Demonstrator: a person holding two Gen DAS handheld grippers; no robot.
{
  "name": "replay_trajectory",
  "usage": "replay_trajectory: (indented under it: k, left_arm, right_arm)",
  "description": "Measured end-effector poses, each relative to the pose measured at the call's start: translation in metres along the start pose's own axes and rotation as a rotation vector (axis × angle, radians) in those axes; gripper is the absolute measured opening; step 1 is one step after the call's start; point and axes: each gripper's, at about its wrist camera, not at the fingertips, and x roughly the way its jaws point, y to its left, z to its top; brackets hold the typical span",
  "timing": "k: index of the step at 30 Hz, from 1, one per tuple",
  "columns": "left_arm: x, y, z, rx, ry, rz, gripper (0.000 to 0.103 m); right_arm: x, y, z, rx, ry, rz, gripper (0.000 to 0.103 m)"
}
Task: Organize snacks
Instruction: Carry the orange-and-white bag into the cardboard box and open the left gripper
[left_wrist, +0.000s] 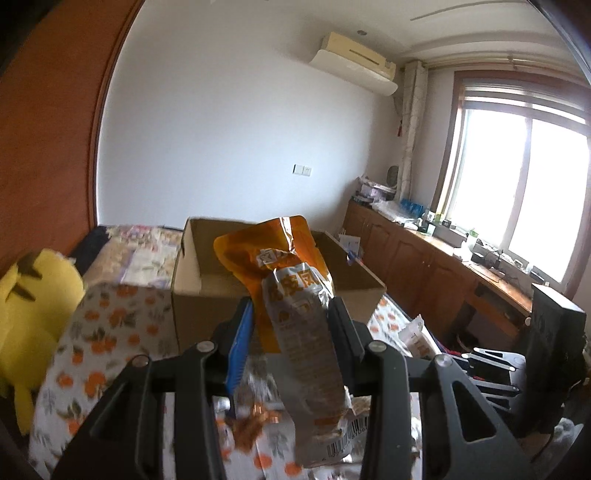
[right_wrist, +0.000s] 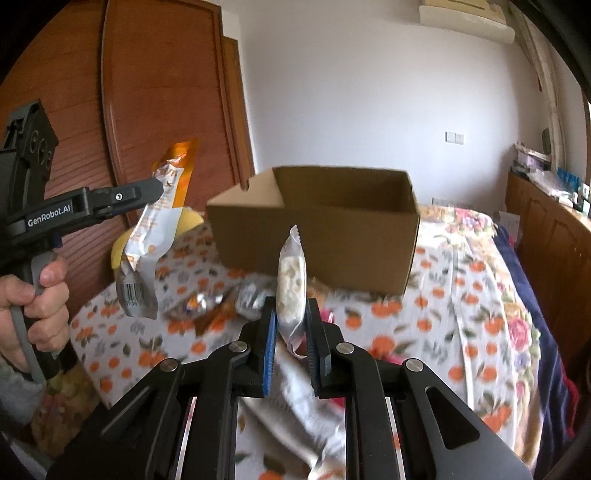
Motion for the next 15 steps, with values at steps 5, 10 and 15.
replay_trajectory:
  k: [5, 10, 15]
  left_arm:
    - [0.027, 0.009, 0.024, 0.010, -0.013, -0.033, 0.039]
    - [0.059, 0.022, 0.046, 0.024, -0.036, -0.039, 0.039]
    - [0.090, 0.034, 0.061, 0.031, -0.050, -0.025, 0.039]
  right_arm:
    - [0.018, -0.008, 0.033, -0.030, -0.024, -0.017, 0.013]
    - [0.038, -0.017, 0.062, -0.052, -0.040, -0.026, 0.013]
    - [0.062, -0.031, 0.084, -0.074, -0.055, -0.046, 0.013]
